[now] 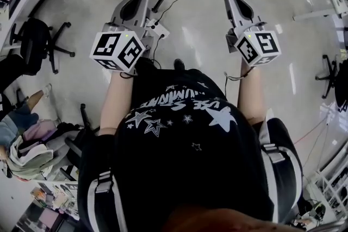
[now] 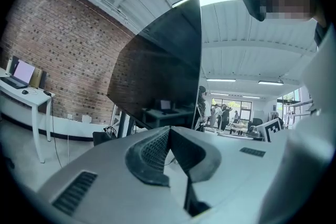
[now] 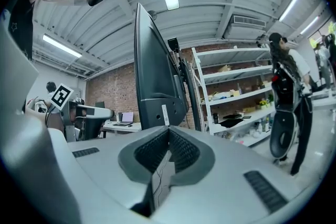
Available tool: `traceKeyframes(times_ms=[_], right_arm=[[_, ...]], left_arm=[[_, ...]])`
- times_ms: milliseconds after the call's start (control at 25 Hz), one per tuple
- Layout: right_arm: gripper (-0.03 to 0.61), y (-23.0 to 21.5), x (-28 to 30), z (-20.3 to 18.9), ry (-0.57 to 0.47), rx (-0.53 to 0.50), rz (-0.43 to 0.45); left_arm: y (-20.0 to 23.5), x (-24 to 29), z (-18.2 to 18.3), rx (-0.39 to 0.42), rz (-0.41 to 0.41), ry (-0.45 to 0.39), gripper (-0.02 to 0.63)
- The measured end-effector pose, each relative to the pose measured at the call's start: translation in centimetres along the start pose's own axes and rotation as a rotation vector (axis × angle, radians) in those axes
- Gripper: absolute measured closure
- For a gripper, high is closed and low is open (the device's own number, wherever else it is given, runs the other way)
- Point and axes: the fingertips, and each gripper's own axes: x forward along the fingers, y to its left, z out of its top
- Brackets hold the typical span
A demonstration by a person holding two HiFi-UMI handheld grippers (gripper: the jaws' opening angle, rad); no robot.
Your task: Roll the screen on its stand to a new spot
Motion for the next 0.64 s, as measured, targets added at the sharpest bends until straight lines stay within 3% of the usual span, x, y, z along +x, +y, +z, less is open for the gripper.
traceKeyframes(times_ms=[400,640], right_arm=[[0.572,2.1,2.0,0.2,0.022,-0.016,0.056],[0.571,2.5,1.8,0.0,0.037,-0.030,0.060]], left_arm=[[1.9,-3.1,1.0,-0.006,0.074,-0.017,0.603],[2.0,-3.5,1.0,-0.015,0.070,-0.032,0.603]])
